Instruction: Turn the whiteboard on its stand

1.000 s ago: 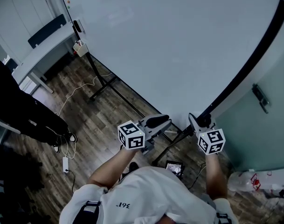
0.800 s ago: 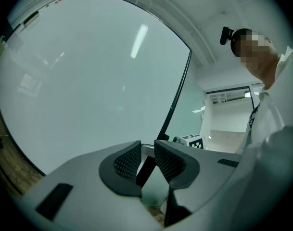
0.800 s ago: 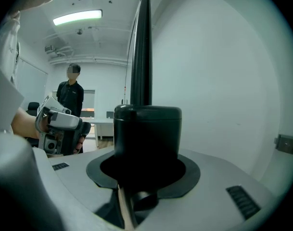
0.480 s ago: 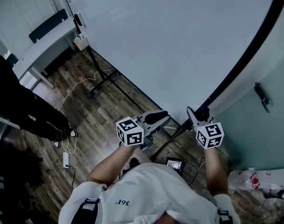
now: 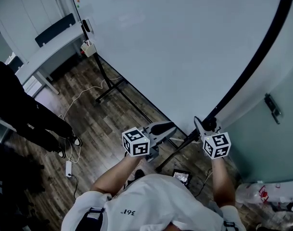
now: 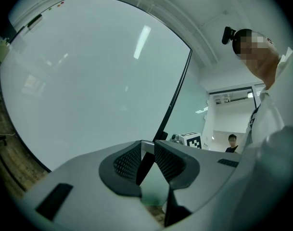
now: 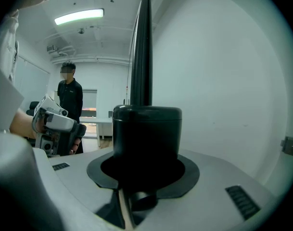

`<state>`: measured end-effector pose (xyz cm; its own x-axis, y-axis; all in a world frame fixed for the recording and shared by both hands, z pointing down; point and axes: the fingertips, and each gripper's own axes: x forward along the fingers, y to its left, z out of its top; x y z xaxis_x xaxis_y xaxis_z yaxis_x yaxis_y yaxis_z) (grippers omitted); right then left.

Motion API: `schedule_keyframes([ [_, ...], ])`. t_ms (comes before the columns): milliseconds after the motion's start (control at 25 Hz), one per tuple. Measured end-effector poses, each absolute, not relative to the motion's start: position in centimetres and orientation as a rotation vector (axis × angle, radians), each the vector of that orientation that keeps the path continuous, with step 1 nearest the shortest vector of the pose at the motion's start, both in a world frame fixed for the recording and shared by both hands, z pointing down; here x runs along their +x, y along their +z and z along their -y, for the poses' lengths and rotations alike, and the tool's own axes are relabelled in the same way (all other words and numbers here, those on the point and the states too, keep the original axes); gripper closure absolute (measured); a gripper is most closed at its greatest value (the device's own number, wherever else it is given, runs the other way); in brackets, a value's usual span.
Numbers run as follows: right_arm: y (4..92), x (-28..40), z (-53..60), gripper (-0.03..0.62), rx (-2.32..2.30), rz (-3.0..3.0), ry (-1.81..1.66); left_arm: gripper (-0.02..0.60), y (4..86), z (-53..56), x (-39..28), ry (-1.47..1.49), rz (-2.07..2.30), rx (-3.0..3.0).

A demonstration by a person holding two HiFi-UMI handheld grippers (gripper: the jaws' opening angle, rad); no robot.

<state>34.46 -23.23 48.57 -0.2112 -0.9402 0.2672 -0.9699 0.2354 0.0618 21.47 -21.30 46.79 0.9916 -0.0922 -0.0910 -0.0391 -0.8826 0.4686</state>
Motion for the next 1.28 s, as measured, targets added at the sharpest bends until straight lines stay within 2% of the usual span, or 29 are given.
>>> schedule_keyframes([
  [1280, 48.5, 34.4, 21.2, 0.444, 1.672, 2.314, 0.117, 0.508, 45.5, 19.8, 19.6, -0.221, 0.150, 2.653],
])
